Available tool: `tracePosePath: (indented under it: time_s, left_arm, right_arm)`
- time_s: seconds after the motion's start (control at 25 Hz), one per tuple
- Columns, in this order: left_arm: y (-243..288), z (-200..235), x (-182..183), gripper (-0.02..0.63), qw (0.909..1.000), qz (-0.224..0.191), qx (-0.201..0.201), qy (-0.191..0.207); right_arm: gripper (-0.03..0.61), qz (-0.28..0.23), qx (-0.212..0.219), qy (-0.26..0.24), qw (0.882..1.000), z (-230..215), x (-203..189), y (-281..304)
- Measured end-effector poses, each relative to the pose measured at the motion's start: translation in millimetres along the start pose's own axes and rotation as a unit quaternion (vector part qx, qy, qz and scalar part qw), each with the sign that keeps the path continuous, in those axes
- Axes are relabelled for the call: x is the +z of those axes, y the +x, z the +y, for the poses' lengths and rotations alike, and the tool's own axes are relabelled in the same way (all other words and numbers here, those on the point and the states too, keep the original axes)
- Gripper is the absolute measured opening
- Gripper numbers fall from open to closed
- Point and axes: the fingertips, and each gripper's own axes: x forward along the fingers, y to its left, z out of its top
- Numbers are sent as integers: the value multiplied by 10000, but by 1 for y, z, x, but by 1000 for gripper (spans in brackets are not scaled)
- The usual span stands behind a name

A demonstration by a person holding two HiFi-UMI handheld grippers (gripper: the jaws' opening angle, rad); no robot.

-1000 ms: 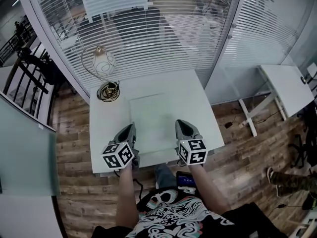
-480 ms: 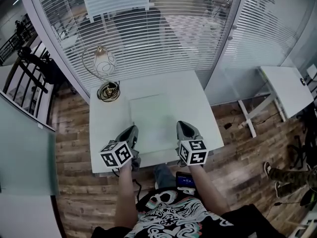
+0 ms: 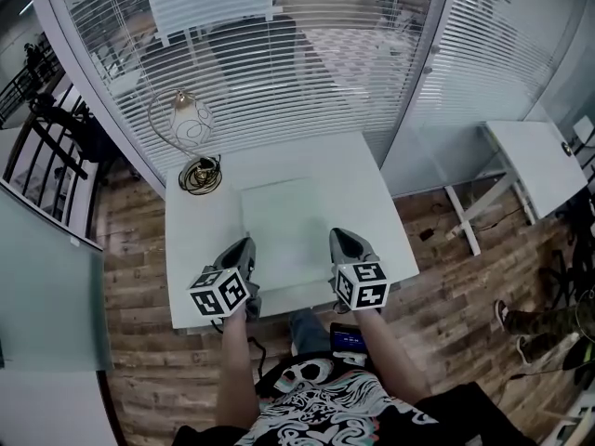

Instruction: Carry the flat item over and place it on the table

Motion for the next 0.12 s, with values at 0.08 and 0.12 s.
tracePosePath:
  time_s: [0.08, 0.12]
  left_arm:
    - [1, 0, 1, 6, 9999, -62, 49, 71]
    - [1, 0, 2, 6, 9998, -103, 79, 116]
  right_arm:
    - [5, 0, 11, 23, 10000, -2, -1, 0]
    - [5, 0, 15, 34, 10000, -3, -2, 0]
